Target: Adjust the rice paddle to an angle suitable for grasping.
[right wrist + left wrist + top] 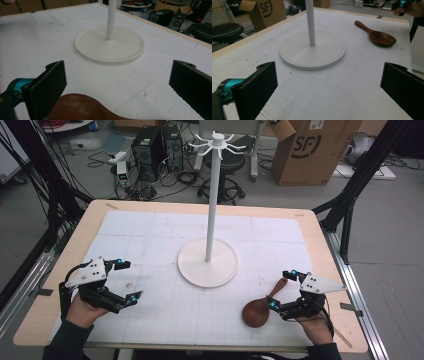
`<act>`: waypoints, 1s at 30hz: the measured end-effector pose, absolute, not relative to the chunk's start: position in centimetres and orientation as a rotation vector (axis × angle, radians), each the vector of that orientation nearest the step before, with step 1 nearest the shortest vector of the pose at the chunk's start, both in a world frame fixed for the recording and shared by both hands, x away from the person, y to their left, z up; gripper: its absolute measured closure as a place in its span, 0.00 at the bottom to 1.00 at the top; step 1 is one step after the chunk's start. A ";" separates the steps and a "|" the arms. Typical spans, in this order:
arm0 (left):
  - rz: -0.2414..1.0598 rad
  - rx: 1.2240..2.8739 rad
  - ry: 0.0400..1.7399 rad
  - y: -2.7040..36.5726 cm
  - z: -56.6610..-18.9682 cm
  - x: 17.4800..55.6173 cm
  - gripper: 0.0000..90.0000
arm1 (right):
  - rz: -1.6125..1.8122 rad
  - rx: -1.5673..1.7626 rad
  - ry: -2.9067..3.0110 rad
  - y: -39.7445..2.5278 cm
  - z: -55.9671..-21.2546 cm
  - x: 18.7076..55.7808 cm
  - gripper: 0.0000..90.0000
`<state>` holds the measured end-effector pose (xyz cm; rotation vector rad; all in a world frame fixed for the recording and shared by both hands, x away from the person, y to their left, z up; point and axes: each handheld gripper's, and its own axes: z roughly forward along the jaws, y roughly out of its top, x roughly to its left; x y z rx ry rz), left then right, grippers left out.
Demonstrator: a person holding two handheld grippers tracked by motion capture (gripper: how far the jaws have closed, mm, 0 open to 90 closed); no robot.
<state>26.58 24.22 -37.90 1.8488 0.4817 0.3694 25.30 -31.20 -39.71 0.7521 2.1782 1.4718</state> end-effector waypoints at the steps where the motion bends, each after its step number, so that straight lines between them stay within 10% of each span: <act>1: 0.356 1.850 0.470 24.1 -38.0 26.6 0.02 | 1.467 0.756 2.182 -31.4 -39.8 25.2 0.01; 30: 0.342 1.857 0.440 23.9 -38.3 26.3 0.02 | 1.342 0.742 2.382 -32.5 -39.9 25.2 0.01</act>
